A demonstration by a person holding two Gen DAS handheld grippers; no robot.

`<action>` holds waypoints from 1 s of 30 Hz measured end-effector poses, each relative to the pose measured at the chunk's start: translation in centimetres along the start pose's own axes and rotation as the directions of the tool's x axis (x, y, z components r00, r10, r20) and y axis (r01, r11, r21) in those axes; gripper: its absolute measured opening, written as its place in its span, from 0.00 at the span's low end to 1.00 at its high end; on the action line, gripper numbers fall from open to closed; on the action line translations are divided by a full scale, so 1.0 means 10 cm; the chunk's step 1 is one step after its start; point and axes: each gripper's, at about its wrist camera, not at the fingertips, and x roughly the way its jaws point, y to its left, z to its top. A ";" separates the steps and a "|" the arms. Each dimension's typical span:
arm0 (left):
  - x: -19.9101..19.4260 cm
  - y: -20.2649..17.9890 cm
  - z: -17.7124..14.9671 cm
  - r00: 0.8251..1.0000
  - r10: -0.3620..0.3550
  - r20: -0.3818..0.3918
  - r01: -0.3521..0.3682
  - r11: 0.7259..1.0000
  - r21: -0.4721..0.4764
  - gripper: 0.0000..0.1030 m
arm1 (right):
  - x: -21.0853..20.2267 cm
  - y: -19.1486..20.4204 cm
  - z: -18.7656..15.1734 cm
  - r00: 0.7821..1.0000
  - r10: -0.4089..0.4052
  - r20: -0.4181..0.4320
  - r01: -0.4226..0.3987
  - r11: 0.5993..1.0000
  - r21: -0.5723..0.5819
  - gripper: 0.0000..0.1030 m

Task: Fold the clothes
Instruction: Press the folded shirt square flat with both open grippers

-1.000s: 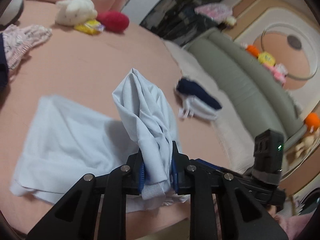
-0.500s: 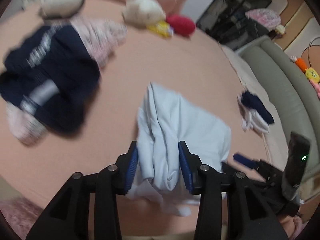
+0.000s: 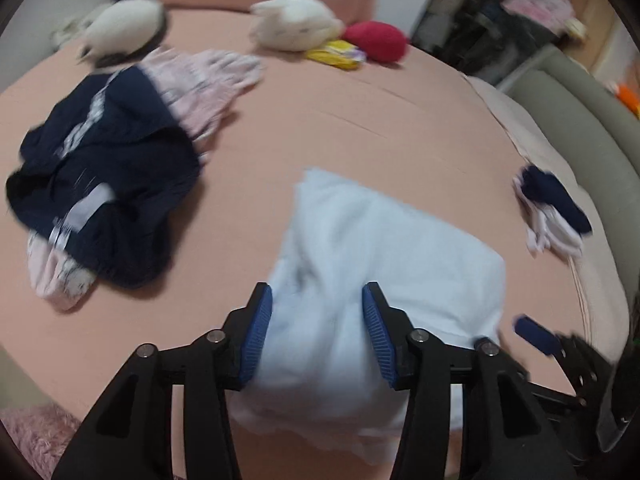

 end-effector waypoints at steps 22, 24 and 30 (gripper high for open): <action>-0.03 0.05 -0.21 0.999 0.043 0.019 -0.044 0.998 0.048 0.63 | -0.12 -0.23 -0.06 0.990 -0.139 0.018 0.139 0.990 -0.001 0.67; -0.10 0.15 -0.17 0.997 -0.063 0.037 0.064 0.998 -0.020 0.61 | -0.18 -0.44 -0.06 0.997 -0.070 0.018 0.068 0.994 0.087 0.67; -0.04 0.01 -0.17 0.997 -0.071 0.017 0.070 0.997 0.044 0.61 | -0.24 -0.28 -0.03 0.991 0.128 0.046 -0.131 0.989 0.073 0.67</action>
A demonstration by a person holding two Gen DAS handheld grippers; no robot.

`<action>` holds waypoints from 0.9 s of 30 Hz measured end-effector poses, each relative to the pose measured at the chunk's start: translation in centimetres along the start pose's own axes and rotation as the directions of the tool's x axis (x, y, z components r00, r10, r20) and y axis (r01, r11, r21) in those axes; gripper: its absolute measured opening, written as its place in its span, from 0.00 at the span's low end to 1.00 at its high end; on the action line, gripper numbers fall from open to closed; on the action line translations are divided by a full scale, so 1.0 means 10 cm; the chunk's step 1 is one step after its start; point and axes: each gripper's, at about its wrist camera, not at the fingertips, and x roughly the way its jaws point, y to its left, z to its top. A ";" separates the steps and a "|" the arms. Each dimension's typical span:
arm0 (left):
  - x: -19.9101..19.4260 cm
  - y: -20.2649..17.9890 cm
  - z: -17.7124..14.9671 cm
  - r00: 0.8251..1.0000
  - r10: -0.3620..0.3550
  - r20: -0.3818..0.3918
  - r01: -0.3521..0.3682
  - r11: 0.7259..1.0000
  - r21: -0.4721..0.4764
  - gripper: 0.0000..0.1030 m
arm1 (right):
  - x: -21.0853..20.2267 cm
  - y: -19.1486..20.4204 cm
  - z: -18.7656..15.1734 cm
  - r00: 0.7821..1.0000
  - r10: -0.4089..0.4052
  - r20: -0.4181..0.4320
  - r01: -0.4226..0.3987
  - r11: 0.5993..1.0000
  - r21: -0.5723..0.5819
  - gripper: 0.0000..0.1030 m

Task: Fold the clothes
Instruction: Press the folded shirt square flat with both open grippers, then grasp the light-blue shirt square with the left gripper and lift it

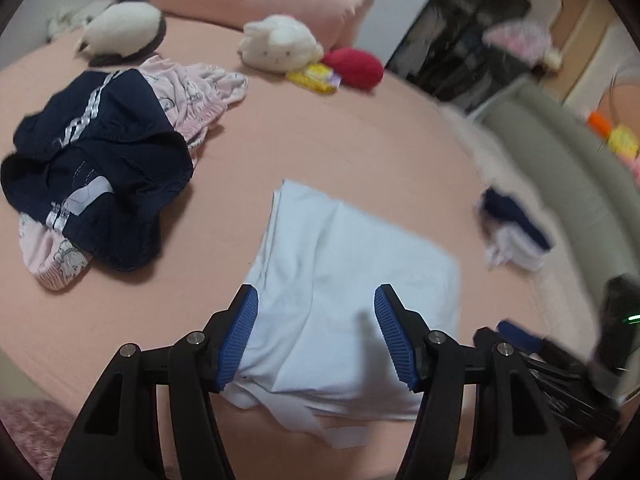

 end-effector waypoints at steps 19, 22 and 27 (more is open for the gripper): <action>0.05 0.27 -0.01 0.995 0.086 -0.041 -0.091 0.987 -0.135 0.69 | 0.24 0.02 -0.07 0.988 -0.068 -0.137 0.062 0.997 -0.052 0.78; 0.04 0.38 0.01 0.998 0.035 -0.043 -0.043 0.976 -0.216 0.70 | 0.21 -0.14 -0.08 0.971 -0.177 -0.163 0.170 0.984 -0.057 0.76; 0.04 0.27 0.03 0.999 -0.047 -0.014 0.043 0.977 -0.210 0.69 | -0.05 -0.25 -0.17 0.992 0.023 -0.128 -0.024 1.000 -0.001 0.71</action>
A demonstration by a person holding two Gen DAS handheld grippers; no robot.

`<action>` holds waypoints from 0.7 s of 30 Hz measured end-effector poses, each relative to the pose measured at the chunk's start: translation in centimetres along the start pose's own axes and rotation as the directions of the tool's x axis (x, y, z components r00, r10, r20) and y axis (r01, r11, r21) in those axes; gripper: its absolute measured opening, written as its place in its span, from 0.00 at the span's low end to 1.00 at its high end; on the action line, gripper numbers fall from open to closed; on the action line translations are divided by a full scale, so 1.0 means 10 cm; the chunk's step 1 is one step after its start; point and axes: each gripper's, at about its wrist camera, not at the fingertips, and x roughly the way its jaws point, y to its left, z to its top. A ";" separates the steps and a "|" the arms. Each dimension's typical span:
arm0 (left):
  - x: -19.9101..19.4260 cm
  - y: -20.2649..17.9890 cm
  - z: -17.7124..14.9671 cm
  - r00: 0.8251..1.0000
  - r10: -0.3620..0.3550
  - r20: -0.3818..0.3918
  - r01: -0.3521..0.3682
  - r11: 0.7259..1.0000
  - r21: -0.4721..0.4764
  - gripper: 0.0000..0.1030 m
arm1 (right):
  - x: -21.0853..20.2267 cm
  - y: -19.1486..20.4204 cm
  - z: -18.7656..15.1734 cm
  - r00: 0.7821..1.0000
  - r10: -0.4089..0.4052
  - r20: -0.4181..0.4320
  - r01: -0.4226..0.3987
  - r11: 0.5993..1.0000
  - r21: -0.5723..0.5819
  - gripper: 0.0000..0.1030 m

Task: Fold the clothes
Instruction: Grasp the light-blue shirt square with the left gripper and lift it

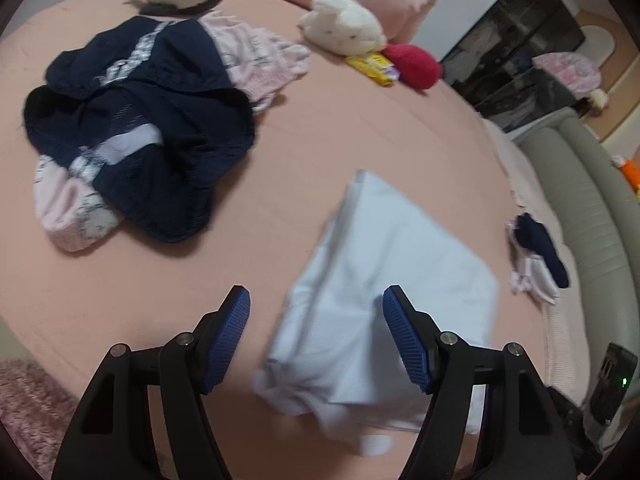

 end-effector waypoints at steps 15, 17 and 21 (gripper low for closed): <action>0.15 0.08 -0.09 0.982 -0.147 -0.116 0.133 0.984 -0.120 0.71 | 0.06 -0.36 -0.02 0.996 0.082 -0.042 -0.077 0.991 0.105 0.76; 0.17 0.00 -0.10 0.980 -0.153 -0.126 0.143 0.986 -0.087 0.71 | 0.14 -0.40 0.07 0.984 0.172 -0.036 -0.163 0.973 0.166 0.80; 0.30 -0.12 -0.09 0.968 -0.199 -0.155 0.191 0.979 -0.069 0.72 | 0.44 -0.27 0.27 0.979 0.192 -0.069 -0.179 0.970 0.162 0.89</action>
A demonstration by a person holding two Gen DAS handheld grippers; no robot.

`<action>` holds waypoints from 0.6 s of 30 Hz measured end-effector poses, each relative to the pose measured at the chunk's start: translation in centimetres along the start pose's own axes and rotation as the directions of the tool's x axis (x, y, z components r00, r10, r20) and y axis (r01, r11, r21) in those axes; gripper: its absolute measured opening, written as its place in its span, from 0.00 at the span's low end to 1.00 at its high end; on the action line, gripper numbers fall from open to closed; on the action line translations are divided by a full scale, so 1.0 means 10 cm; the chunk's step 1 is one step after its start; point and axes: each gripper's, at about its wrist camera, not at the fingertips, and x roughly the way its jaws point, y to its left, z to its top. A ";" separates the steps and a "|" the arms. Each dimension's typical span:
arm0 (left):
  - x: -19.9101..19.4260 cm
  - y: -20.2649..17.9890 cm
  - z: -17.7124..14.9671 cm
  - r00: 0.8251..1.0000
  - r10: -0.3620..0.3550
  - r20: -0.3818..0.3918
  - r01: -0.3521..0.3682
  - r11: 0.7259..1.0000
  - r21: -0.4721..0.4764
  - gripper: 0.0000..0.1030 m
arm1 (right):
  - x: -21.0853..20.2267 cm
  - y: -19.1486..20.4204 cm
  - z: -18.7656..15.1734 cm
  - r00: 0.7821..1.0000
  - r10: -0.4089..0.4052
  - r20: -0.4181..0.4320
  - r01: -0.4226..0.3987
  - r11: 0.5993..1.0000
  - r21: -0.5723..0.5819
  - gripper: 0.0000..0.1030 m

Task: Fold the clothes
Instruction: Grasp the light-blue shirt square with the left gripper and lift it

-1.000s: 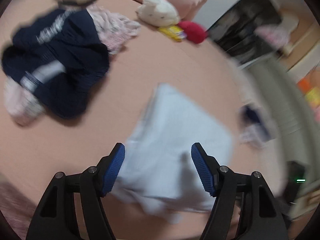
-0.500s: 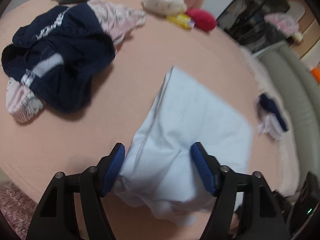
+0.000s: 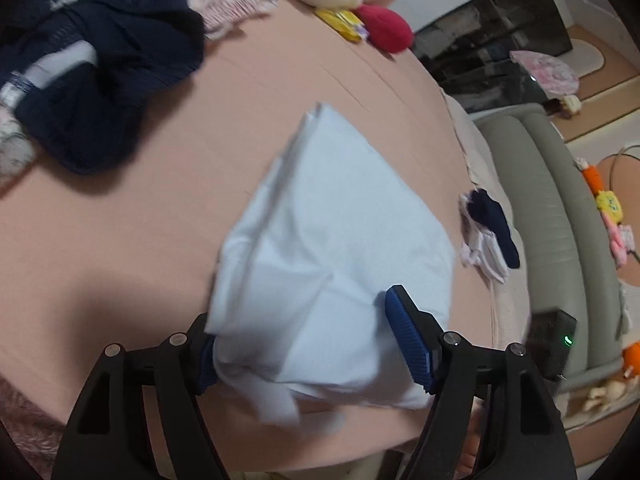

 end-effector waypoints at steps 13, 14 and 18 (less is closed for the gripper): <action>-0.22 -1.11 -0.02 0.989 0.058 0.135 -0.095 0.952 0.292 0.29 | -0.56 -0.19 0.04 0.975 0.204 0.090 -0.211 0.974 0.076 0.32; -0.19 -1.28 0.02 0.991 0.043 0.127 -0.082 0.943 0.324 0.29 | -0.71 -0.29 0.07 0.973 0.197 0.118 -0.207 0.975 0.080 0.32; 0.07 -2.10 0.23 0.994 -0.043 0.101 -0.007 0.893 0.451 0.29 | -1.36 -0.75 0.29 0.959 0.145 0.242 -0.172 0.981 0.092 0.32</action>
